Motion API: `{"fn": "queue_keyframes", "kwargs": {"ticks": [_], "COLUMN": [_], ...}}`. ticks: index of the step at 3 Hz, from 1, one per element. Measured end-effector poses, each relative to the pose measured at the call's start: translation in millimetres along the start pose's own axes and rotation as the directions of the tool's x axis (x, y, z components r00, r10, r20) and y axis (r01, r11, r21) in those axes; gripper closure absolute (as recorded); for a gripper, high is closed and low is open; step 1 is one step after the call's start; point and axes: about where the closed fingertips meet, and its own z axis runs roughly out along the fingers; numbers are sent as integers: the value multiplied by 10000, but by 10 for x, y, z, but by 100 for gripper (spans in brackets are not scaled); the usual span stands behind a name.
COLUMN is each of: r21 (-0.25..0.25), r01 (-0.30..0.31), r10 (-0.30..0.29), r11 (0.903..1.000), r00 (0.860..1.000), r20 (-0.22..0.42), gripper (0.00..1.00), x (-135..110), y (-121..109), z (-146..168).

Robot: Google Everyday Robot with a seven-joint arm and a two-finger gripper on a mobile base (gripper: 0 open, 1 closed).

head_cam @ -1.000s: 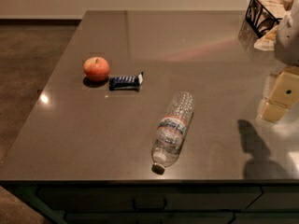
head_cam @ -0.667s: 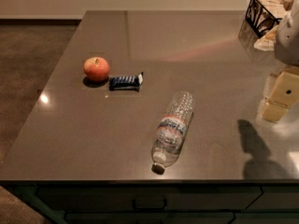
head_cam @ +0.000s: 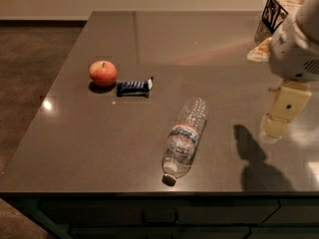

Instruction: Pick water bottle

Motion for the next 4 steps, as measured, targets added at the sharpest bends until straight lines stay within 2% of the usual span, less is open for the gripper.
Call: {"fn": "queue_keyframes", "kwargs": {"ticks": [1,2,3,4], "r21": [-545,-1092,-1633,-1847], "r01": [2016,4396,5958,6954], "r10": [-2011,-4381,-5910,-6836], "r11": [9780,8915,7864,6945], "r00": [9795,8981,8025,7178], "r20": [144,389,818,1325], "gripper": [0,0,0,0], "x": [-296,-603,-836,-1063], "y": [177,327,393,460], "z": [279,535,721,881]}}
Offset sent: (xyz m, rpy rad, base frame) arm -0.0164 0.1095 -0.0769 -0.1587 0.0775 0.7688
